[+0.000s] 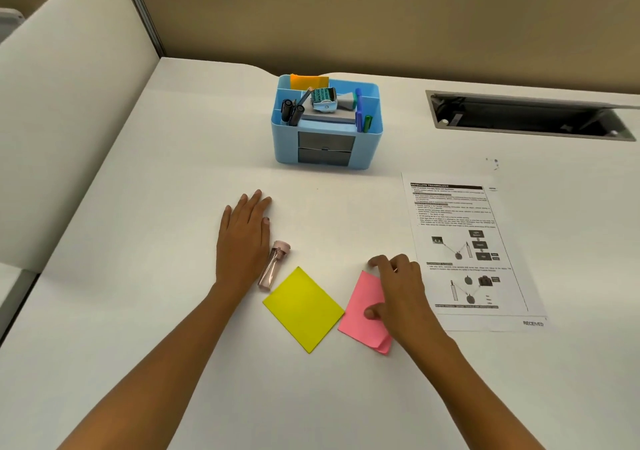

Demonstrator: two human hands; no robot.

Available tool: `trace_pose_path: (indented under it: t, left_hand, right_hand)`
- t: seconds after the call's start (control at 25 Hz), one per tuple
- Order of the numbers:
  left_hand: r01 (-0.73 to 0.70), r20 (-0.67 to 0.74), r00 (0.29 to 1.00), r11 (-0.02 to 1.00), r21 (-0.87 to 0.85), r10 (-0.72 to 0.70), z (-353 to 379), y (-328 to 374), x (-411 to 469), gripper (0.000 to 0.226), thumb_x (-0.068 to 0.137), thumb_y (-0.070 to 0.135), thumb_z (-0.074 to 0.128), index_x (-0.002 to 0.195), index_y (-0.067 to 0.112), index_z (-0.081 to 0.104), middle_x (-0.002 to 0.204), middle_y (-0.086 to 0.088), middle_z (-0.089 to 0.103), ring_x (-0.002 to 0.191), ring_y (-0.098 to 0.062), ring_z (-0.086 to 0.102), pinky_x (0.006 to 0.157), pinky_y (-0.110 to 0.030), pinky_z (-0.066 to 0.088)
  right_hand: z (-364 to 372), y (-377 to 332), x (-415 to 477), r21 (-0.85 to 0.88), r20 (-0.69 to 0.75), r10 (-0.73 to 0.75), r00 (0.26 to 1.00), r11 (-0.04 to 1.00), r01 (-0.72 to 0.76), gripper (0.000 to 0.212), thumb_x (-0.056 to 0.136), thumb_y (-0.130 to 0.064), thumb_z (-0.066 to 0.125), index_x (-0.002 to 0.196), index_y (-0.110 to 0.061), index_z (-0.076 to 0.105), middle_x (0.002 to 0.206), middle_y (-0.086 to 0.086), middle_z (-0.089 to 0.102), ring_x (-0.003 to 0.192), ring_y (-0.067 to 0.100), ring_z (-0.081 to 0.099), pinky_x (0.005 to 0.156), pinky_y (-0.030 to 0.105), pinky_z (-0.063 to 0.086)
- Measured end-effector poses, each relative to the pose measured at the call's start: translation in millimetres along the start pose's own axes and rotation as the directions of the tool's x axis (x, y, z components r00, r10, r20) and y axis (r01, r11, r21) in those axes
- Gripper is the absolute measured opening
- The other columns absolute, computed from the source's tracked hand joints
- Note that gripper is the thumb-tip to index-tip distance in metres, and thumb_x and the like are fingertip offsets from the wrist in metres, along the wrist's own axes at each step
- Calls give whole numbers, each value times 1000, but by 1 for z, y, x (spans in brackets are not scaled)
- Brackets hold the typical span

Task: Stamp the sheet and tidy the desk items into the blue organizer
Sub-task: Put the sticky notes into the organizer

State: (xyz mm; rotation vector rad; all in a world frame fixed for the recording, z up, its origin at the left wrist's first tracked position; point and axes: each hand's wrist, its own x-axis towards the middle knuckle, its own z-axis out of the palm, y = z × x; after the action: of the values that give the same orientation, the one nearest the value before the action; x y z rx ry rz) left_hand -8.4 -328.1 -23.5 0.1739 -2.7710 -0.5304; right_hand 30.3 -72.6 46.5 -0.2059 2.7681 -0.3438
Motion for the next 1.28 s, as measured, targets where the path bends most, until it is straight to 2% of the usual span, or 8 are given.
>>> trace_pose_path:
  t: [0.24,0.4,0.64,0.76,0.88,1.0,1.12,1.28]
  left_hand:
    - [-4,5,1000,1000,-2,4,0,0,-1,42,96,20,31,135,16,46,146,-4,42,138,-23,32,115,-41,18]
    - [-4,5,1000,1000,-4,4,-1,0,-1,43,96,21,31,135,15,47,146,-5,42,138,-24,33,115,-42,19]
    - [30,10,999,999,26,-31,0,-1,0,47,96,25,29,140,13,39,151,-7,33,142,-25,24,116,-43,18]
    - [99,13,995,989,106,-101,2,-2,2,54,96,29,34,145,7,29,156,-10,19,144,-27,14,117,-44,14]
    - [94,57,993,988,126,-101,2,-2,1,61,94,39,21,146,6,28,155,-11,23,144,-26,18,117,-44,14]
    - [96,63,993,987,126,-105,2,-2,1,63,94,41,17,147,8,26,154,-9,24,143,-24,20,117,-43,13]
    - [99,49,993,987,126,-106,2,-2,2,62,94,40,18,146,8,27,154,-9,26,143,-24,21,117,-43,14]
    - [105,47,993,988,115,-111,2,-2,1,61,94,40,19,146,9,27,154,-8,26,143,-23,22,118,-42,13]
  right_hand:
    - [-6,-5,9,-57,74,109,991,993,-105,70,67,-32,83,122,-17,42,116,7,47,98,21,37,82,28,32]
    - [-10,2,15,-61,123,88,989,995,-81,42,80,-29,73,114,-9,57,117,13,48,103,29,51,83,32,41]
    - [-56,5,28,121,-115,-22,993,992,36,13,88,-12,61,101,-11,64,100,13,52,90,30,54,69,32,40]
    - [-93,-16,43,239,-463,-82,883,948,213,9,89,-13,60,94,-14,66,89,11,61,81,27,55,68,37,46]
    - [-128,-46,71,190,-760,-118,639,900,393,11,91,-15,59,96,-10,67,90,10,65,79,22,57,63,31,47]
    - [-161,-77,119,51,-881,-186,435,877,478,16,91,-15,52,94,-11,67,91,8,63,77,18,56,59,27,41]
    - [-177,-105,171,-87,-869,-304,391,871,483,25,88,-22,45,91,-10,67,89,9,63,74,21,56,57,26,37]
    - [-180,-120,233,-271,-740,-463,488,869,415,15,85,-16,60,96,-8,65,96,12,63,80,26,59,62,27,36]
